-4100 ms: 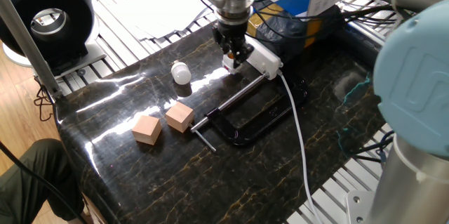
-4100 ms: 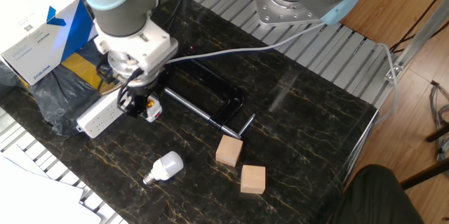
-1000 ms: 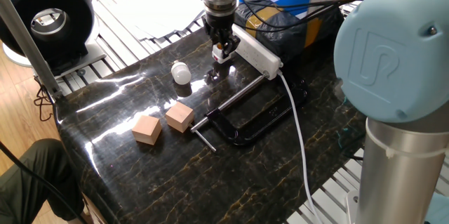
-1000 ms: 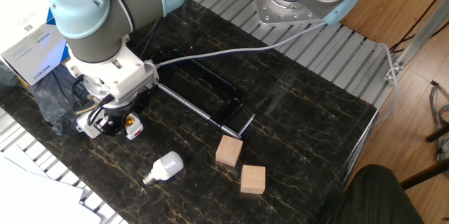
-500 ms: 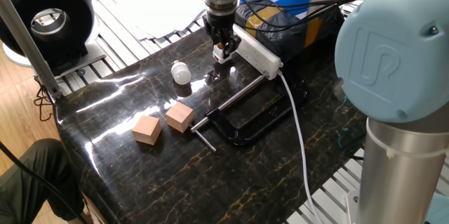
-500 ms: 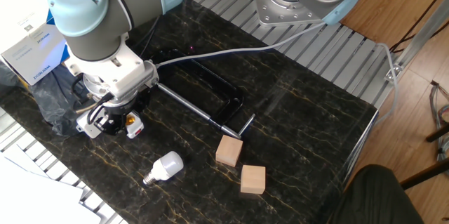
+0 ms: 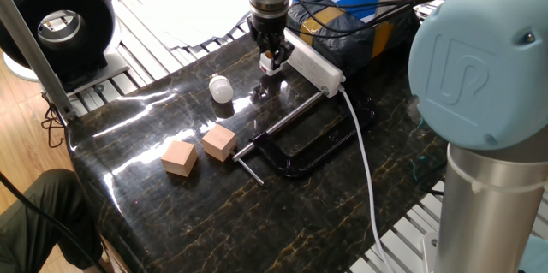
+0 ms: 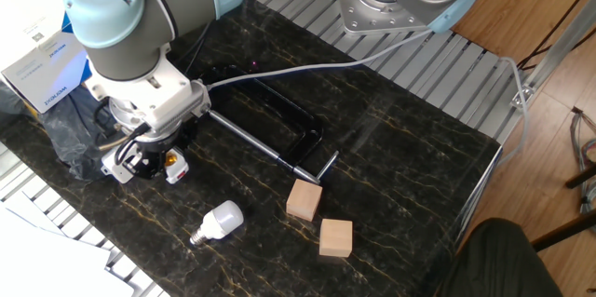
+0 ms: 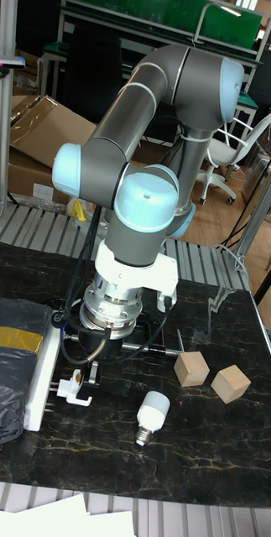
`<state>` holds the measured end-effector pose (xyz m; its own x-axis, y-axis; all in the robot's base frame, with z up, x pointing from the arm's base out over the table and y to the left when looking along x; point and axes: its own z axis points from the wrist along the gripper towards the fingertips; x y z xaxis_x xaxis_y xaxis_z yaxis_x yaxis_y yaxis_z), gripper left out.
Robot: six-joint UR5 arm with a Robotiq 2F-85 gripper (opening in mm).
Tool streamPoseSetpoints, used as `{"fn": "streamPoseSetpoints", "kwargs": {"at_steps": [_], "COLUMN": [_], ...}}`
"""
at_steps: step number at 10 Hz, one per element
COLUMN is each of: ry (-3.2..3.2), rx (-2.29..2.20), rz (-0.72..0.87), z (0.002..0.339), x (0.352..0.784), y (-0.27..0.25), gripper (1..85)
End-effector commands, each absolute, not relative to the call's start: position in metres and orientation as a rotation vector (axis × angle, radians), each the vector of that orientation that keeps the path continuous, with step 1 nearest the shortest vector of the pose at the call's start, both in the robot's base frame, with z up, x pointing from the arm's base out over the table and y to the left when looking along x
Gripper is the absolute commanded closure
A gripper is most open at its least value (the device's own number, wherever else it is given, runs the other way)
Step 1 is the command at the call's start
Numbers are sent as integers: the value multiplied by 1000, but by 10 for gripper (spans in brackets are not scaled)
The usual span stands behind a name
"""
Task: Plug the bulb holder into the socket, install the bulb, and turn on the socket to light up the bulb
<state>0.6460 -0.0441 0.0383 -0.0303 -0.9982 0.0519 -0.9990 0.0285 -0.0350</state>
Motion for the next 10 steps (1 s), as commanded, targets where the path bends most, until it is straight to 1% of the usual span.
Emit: {"fn": "streamPoseSetpoints", "kwargs": {"at_steps": [1, 10], "ry": [-2252, -2233], "rx": [2183, 2208], "rz": [71, 67], "z": [39, 45], "x": [644, 645], "y": [-45, -55], "gripper": [847, 847]}}
